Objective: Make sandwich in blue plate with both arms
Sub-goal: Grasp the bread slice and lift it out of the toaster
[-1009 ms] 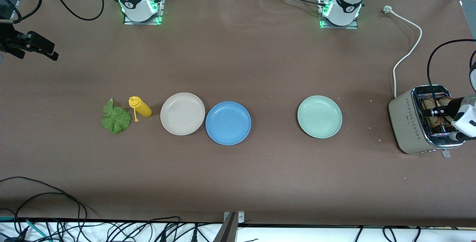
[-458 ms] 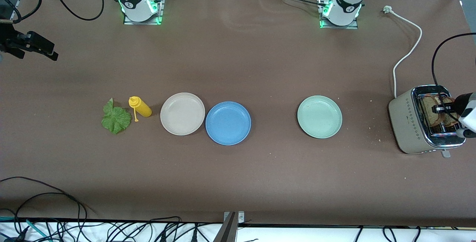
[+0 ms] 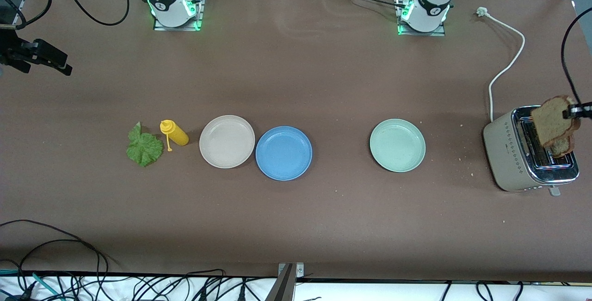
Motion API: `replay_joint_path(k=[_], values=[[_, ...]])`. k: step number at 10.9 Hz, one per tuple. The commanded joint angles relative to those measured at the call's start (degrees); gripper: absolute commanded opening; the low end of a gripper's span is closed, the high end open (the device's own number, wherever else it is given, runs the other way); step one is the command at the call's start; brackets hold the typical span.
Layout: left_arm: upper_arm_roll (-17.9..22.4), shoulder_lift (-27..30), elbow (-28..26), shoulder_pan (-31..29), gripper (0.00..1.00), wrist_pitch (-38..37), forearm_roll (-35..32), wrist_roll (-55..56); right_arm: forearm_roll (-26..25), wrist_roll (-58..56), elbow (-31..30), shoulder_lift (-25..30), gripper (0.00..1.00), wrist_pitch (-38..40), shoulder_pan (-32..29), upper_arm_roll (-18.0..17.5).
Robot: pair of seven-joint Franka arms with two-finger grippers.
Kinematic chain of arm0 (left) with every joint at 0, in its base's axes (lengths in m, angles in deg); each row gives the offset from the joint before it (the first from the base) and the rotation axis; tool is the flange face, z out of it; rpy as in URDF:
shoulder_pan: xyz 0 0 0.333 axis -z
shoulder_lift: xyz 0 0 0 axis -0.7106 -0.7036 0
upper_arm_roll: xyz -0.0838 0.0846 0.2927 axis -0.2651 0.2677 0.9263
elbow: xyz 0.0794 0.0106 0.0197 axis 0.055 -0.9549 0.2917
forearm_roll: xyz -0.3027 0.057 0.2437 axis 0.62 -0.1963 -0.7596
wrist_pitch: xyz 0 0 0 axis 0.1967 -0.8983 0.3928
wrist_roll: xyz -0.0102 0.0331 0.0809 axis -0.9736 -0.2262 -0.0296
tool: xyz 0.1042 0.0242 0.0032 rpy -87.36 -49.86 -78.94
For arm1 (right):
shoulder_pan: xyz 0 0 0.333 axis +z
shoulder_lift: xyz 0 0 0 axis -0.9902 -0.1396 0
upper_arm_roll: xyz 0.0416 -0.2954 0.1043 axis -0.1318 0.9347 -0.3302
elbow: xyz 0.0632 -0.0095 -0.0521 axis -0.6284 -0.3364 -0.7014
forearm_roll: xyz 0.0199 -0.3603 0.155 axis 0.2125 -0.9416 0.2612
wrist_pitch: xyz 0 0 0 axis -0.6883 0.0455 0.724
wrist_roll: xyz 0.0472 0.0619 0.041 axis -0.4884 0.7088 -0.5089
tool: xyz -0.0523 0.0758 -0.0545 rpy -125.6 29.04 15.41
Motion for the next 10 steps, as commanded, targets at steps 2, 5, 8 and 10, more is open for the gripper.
replay_joint_path(k=[2,5,8,10], values=[[-2.4,-0.2,7.8,0.9,0.00,-7.8,0.8,-1.5,0.6,0.0,0.8,0.1,1.00,0.9,-0.2,0.1],[-6.3,-0.2,7.8,1.1,0.00,-7.8,0.9,-1.4,0.6,0.1,0.8,0.1,1.00,0.9,-0.2,0.1],[-10.3,-2.2,7.7,1.9,0.00,-7.8,2.4,-0.8,0.5,0.1,0.8,0.1,1.00,0.9,-0.2,0.1],[-10.4,-4.4,7.6,2.9,0.00,-7.7,9.1,0.3,0.6,0.0,0.8,0.1,1.00,0.9,-0.3,0.2]])
